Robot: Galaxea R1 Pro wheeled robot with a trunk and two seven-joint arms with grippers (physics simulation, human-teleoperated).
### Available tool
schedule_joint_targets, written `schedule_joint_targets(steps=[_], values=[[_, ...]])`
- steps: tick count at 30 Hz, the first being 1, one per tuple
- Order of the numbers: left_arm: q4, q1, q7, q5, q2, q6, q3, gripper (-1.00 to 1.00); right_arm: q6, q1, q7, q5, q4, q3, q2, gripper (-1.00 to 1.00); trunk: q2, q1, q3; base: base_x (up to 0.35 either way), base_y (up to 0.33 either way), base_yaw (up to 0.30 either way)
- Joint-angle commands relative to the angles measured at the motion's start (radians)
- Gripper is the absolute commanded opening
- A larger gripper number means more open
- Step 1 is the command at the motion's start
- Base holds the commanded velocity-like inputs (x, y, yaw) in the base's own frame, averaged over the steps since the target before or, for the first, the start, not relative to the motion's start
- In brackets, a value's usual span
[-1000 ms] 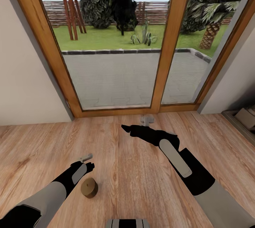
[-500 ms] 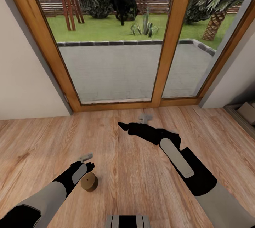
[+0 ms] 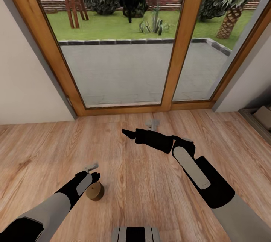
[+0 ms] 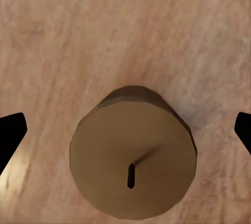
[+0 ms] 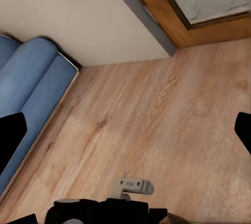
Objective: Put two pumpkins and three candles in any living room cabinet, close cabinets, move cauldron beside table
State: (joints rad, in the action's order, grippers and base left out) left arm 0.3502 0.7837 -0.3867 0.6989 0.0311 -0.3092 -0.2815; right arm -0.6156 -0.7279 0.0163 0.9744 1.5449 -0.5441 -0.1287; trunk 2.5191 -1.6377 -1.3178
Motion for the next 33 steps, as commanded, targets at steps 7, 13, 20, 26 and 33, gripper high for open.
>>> schedule_joint_targets(steps=[7,13,20,26,33], values=[[0.003,0.000,-0.008,0.008,0.001,-0.004,-0.008,1.00,-0.002,-0.001,0.002,0.000,0.000,0.000,-0.001,1.00,0.002,-0.003,-0.028,0.000,0.000,0.000],[0.003,0.000,-0.007,0.010,-0.005,0.017,-0.021,1.00,-0.002,-0.001,0.002,0.000,0.000,0.000,-0.001,1.00,0.003,-0.004,-0.040,0.000,0.000,0.000],[0.003,0.000,-0.007,0.011,-0.008,0.020,-0.029,1.00,-0.003,-0.001,0.002,0.000,0.000,0.000,-0.002,1.00,0.003,-0.004,-0.040,0.000,0.000,0.000],[0.003,0.000,-0.007,0.011,-0.007,0.021,-0.030,1.00,-0.003,-0.001,0.002,0.000,0.000,0.000,-0.002,1.00,0.003,-0.006,-0.051,0.000,0.000,0.000],[0.003,0.000,-0.007,0.010,-0.007,0.021,-0.030,1.00,-0.003,-0.001,0.002,0.000,0.000,0.000,-0.002,1.00,0.005,-0.009,-0.078,0.000,0.000,0.000]])
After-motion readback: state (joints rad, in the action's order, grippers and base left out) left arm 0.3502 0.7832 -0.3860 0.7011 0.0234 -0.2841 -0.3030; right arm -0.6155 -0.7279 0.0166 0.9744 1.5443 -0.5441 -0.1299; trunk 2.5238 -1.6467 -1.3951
